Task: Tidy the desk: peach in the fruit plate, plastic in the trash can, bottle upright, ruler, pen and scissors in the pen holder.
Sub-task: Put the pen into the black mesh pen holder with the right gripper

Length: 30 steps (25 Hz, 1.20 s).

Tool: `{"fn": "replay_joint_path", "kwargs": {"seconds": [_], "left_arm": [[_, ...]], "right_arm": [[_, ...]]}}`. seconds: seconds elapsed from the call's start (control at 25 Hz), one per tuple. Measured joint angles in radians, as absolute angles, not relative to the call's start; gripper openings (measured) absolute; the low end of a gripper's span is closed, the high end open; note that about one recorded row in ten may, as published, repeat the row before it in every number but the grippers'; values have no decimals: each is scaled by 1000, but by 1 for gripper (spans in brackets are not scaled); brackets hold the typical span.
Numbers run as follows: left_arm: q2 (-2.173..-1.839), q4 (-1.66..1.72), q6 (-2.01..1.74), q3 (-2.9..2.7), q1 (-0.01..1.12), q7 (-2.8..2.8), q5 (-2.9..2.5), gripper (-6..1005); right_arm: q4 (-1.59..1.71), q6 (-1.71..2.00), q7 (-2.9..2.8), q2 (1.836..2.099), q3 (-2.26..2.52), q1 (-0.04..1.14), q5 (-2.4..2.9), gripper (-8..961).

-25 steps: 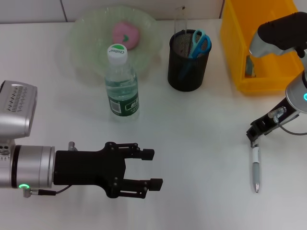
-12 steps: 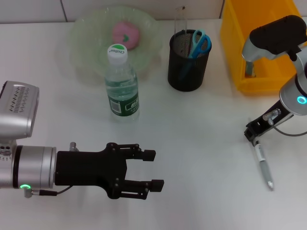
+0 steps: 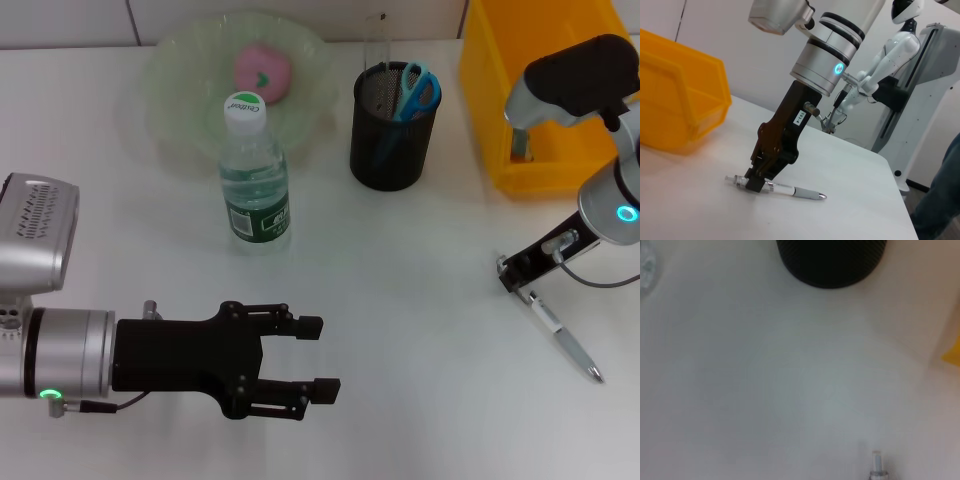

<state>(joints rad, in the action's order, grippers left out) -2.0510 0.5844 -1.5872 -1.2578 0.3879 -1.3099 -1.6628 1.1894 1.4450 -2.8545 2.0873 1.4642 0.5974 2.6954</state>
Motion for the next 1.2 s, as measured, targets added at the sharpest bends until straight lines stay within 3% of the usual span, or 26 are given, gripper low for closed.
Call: {"fn": "replay_joint_path", "kwargs": {"seconds": [0.24, 0.6, 0.88, 1.2], "left_arm": [[-2051, 584, -1592, -1254, 383, -1310, -1663, 769], [-2052, 584, -1595, -1250, 381, -1315, -1663, 769], [-2057, 584, -1595, -1249, 380, -1319, -1662, 768], [-2061, 584, -1596, -1249, 381, -1314, -1655, 768]], "right_arm": [[1295, 1451, -2787, 2088, 1397, 538, 2628, 112], [1340, 1451, -2408, 2082, 934, 476, 2185, 112], [1040, 1377, -1923, 2080, 783, 495, 1685, 111], [564, 1344, -1356, 2082, 791, 621, 1343, 111]]}}
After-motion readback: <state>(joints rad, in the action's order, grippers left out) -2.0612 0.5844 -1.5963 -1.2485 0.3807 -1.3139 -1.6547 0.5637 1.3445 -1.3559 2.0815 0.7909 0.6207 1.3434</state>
